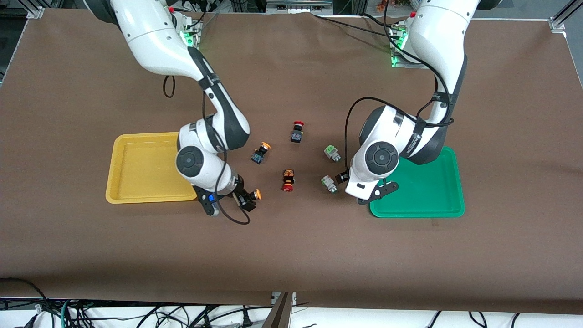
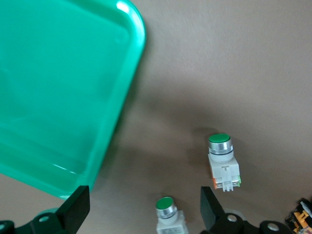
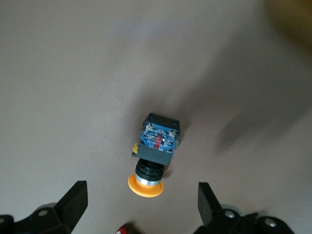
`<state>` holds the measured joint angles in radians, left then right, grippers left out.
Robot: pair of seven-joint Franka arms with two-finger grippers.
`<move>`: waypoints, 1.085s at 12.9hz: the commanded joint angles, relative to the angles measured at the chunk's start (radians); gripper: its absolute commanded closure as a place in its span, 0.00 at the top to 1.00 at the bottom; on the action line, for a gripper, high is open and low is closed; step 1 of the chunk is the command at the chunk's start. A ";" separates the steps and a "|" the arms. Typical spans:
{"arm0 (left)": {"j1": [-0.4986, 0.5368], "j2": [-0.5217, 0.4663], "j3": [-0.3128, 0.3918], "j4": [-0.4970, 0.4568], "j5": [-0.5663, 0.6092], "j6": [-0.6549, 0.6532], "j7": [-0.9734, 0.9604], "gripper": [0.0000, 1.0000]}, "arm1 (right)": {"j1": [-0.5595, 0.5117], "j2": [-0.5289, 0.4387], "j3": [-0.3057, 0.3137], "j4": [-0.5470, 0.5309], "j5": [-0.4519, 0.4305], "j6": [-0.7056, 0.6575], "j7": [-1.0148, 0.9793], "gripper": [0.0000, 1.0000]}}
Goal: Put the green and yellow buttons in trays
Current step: 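Grasp the green button with the left gripper while the right gripper grasps the orange button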
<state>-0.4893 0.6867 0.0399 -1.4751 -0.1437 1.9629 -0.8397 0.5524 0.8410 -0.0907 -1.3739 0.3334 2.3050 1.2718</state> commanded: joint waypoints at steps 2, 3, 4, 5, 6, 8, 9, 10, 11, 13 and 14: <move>-0.029 -0.036 -0.009 -0.148 -0.063 0.111 -0.013 1.00 | 0.021 0.036 -0.006 -0.020 0.021 0.069 0.006 0.99; -0.047 -0.038 -0.009 -0.177 -0.079 0.138 -0.028 1.00 | 0.021 0.044 -0.006 -0.022 0.021 0.083 -0.005 0.98; -0.064 -0.042 -0.009 -0.209 -0.083 0.180 -0.048 1.00 | 0.021 0.050 -0.006 -0.022 0.019 0.089 -0.011 0.96; -0.078 -0.042 -0.009 -0.227 -0.083 0.210 -0.070 1.00 | 0.020 0.055 -0.006 -0.022 0.018 0.100 -0.015 0.91; -0.090 -0.042 -0.009 -0.240 -0.083 0.220 -0.081 1.00 | 0.020 0.055 -0.007 -0.022 0.016 0.099 -0.028 0.74; -0.113 -0.048 -0.009 -0.272 -0.083 0.229 -0.084 1.00 | 0.015 0.049 -0.007 -0.022 0.016 0.090 -0.061 0.19; -0.117 -0.053 -0.009 -0.286 -0.083 0.229 -0.084 0.92 | 0.012 0.044 -0.007 -0.022 0.015 0.073 -0.072 0.00; -0.115 -0.059 -0.015 -0.289 -0.083 0.229 -0.085 0.66 | 0.011 0.029 -0.014 -0.019 0.016 0.024 -0.106 0.00; -0.112 -0.059 -0.015 -0.289 -0.083 0.226 -0.088 0.35 | -0.002 0.006 -0.017 -0.019 0.018 -0.027 -0.148 0.00; -0.114 -0.056 -0.015 -0.286 -0.083 0.228 -0.090 0.01 | -0.049 -0.064 -0.041 -0.019 0.015 -0.183 -0.306 0.00; -0.112 -0.056 -0.015 -0.281 -0.083 0.226 -0.091 0.00 | -0.066 -0.106 -0.070 -0.023 0.010 -0.291 -0.431 0.00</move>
<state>-0.5957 0.6675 0.0183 -1.7213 -0.2033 2.1768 -0.9282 0.5334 0.8335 -0.1379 -1.3703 0.3356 2.1680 1.0138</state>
